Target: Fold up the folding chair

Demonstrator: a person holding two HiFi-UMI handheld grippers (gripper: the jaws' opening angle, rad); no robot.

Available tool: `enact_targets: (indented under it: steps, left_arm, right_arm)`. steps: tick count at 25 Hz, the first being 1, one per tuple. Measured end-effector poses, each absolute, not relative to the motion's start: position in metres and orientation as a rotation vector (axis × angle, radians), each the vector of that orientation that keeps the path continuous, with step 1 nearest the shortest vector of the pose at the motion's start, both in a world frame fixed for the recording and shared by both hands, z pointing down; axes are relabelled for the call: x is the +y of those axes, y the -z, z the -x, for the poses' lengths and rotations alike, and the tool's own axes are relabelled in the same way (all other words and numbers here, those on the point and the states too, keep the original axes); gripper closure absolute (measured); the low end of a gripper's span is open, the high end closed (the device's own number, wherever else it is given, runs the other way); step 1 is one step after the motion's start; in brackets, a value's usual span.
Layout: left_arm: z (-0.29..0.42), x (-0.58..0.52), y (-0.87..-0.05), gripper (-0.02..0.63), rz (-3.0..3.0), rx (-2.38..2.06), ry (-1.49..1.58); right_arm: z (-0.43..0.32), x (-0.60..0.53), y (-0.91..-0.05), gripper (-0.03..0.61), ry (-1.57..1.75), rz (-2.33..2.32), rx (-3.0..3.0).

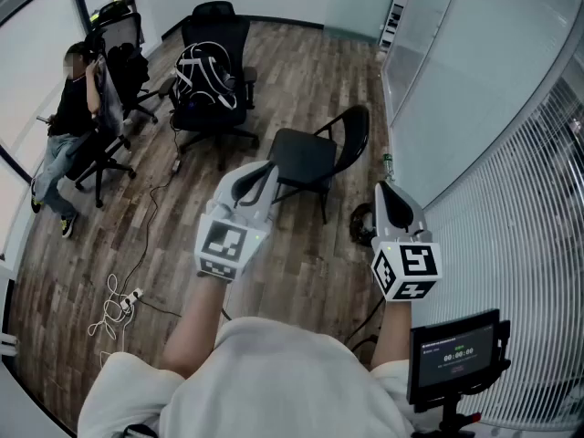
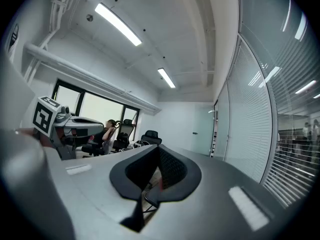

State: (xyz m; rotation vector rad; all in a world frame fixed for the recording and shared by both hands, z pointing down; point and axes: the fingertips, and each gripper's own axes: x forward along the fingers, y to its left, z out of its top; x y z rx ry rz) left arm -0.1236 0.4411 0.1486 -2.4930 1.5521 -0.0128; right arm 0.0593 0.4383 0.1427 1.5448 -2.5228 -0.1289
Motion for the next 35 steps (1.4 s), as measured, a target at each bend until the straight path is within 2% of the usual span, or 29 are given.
enact_targets:
  steps: [13,35]
  left_arm:
    - [0.102,0.446,-0.171,0.617,2.510,1.565,0.056]
    - [0.054,0.441,-0.191,0.617,2.482,1.649,0.086]
  right_arm:
    - [-0.077,0.449,-0.162,0.575,0.025,-1.469,-2.639]
    - [-0.117,0.437,-0.186,0.577,0.054,-1.313,-2.678]
